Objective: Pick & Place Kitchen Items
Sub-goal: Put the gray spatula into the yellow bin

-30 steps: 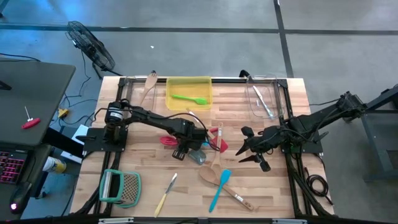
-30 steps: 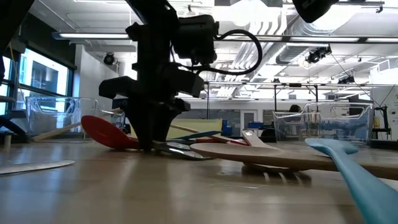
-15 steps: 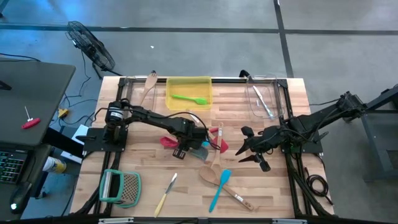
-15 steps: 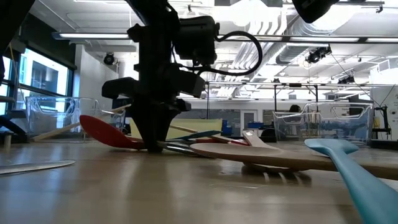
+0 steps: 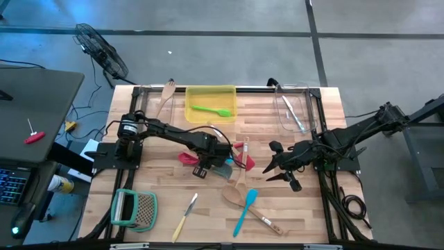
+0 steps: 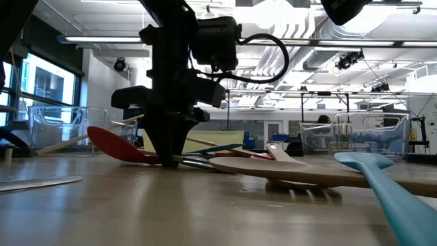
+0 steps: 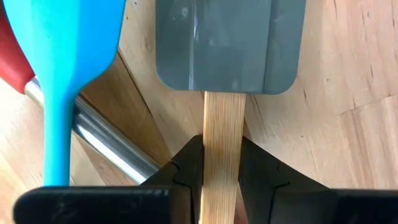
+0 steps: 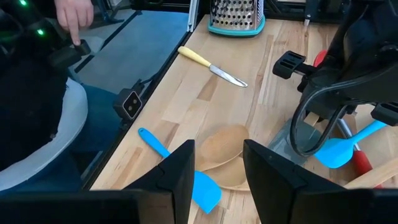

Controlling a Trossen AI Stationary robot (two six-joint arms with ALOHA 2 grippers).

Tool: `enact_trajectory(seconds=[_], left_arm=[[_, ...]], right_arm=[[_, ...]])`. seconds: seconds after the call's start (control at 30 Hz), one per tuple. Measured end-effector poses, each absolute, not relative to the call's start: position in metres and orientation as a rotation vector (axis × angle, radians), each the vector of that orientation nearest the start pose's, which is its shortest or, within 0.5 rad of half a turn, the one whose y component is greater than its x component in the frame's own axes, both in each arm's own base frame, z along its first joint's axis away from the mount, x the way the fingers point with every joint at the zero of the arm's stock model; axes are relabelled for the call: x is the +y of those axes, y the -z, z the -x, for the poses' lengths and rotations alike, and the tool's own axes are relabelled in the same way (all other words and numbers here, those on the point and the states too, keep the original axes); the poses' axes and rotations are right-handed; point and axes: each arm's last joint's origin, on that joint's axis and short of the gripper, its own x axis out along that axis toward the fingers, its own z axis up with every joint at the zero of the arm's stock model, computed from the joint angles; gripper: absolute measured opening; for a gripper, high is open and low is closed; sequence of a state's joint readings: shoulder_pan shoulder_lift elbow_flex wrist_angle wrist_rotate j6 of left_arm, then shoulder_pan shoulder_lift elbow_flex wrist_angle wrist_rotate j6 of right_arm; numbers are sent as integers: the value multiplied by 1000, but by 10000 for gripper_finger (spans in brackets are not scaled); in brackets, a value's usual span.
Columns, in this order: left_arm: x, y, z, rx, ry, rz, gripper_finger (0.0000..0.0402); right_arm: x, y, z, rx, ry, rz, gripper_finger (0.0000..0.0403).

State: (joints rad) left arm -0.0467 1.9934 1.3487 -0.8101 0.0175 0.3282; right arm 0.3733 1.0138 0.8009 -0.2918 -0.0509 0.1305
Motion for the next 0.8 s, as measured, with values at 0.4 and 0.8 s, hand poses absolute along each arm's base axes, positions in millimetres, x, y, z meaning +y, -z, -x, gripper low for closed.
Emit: enact_trajectory(seconds=[0.4, 0.8], left_arm=[[-24, -161, -371, 1486, 259, -341, 69], [-26, -175, -372, 1521, 246, -352, 69]], right_arm=[[79, -288, -202, 521, -331, -32, 128], [79, -288, -202, 521, -330, -32, 128]])
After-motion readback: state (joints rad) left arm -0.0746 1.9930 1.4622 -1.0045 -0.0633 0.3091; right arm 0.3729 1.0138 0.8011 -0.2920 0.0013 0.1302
